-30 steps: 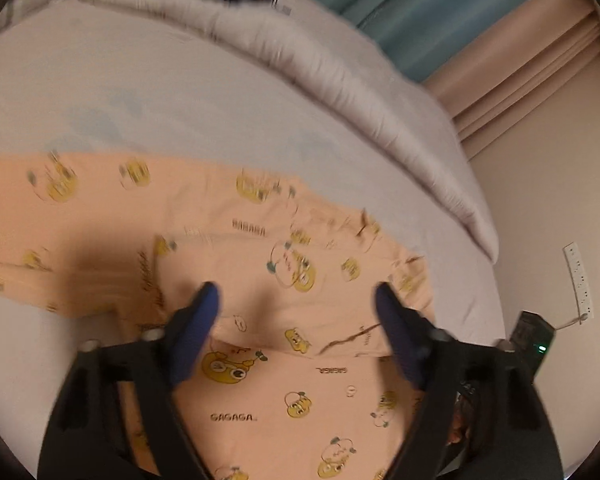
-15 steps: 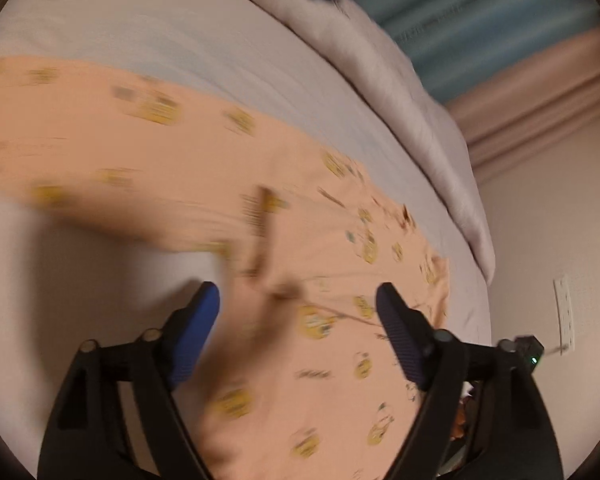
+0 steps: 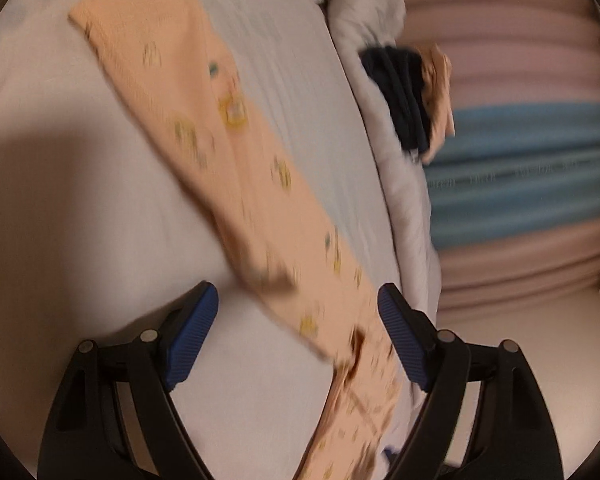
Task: Fold small clothes
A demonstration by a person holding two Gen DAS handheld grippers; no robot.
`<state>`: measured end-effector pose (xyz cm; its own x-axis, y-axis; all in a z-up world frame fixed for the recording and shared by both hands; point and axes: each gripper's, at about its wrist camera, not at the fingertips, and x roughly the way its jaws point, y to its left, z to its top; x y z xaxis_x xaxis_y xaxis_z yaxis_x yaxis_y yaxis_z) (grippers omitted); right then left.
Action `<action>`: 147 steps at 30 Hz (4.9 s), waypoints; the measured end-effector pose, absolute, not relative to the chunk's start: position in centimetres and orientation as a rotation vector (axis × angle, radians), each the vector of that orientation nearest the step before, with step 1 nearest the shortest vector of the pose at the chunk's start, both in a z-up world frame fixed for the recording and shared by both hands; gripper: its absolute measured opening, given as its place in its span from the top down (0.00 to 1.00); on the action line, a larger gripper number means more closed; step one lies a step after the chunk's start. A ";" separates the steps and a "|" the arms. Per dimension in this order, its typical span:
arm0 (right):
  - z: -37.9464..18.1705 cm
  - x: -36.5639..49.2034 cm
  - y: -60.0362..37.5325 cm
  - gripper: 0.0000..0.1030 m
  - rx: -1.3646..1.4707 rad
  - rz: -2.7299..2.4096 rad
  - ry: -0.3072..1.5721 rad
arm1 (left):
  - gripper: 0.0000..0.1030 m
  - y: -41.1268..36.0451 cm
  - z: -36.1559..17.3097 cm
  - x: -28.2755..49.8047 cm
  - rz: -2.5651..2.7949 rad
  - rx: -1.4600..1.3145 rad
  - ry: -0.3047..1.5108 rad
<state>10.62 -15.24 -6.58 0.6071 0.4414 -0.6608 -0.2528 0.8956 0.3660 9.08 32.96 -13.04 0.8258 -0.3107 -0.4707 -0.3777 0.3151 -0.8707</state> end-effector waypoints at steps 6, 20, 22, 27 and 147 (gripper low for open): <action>-6.7 10.7 -14.3 0.61 0.216 0.394 0.841 | 0.21 38.2 -12.8 10.3 0.187 -1.312 0.565; -7.0 10.8 -13.3 0.61 0.194 0.397 0.852 | 0.96 42.0 -14.5 10.0 0.370 -1.317 0.605; -7.0 10.8 -13.3 0.61 0.196 0.400 0.856 | 0.95 42.2 -14.7 9.6 0.353 -1.345 0.592; -6.3 10.6 -13.2 0.61 0.189 0.410 0.846 | 0.97 42.1 -14.0 9.0 0.360 -1.331 0.600; -3.5 16.9 -22.3 0.93 0.206 0.279 0.743 | 0.02 11.8 -11.5 15.6 0.052 -0.417 1.031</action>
<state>16.93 -22.35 -3.49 0.7027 0.3206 -0.6352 -0.1763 0.9433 0.2812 15.64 11.85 -11.47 0.5199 -0.1520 -0.8406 -0.2357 0.9203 -0.3122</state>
